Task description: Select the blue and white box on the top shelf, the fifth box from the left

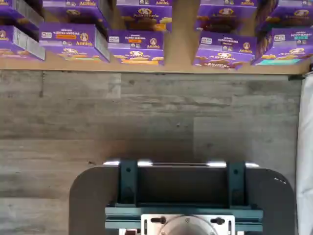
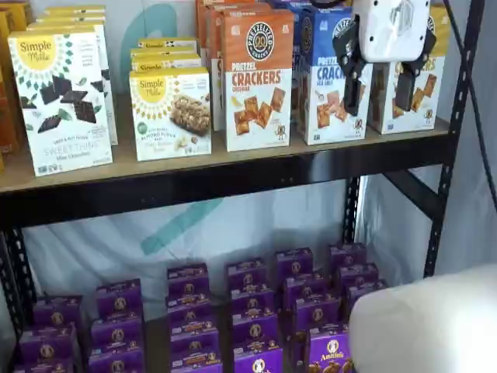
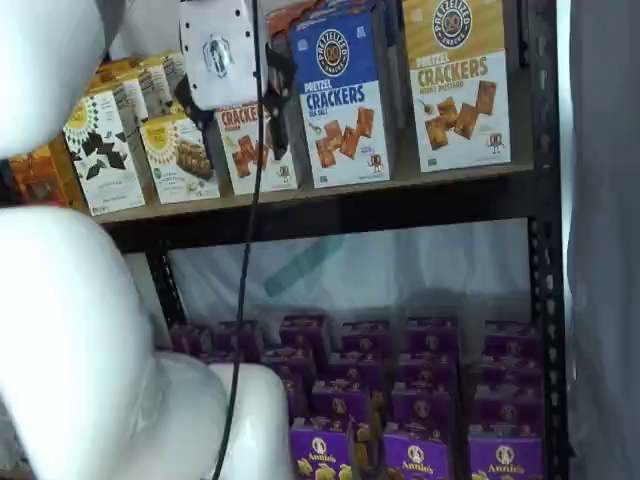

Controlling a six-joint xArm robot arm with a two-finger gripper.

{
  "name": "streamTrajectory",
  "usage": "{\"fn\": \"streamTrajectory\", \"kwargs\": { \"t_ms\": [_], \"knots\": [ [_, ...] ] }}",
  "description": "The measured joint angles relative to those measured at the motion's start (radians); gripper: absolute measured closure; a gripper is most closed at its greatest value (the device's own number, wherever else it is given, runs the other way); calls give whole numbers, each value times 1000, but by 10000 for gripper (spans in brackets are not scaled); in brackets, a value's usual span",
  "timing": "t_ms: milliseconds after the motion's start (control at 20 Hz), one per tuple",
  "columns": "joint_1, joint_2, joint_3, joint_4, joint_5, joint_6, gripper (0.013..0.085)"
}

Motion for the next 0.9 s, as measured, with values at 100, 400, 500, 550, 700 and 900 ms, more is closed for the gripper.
{"fn": "streamTrajectory", "kwargs": {
  "t_ms": [100, 400, 500, 550, 700, 900],
  "knots": [
    [32, -15, 13, -35, -25, 16, 130],
    [27, -20, 21, -37, -43, 13, 130],
    [11, -21, 26, -34, -59, -2, 130],
    [4, -21, 29, -34, -69, -8, 130],
    [-13, -16, 31, -38, -110, -26, 130],
    [-15, 16, 7, -54, -170, -31, 130]
  ]
}}
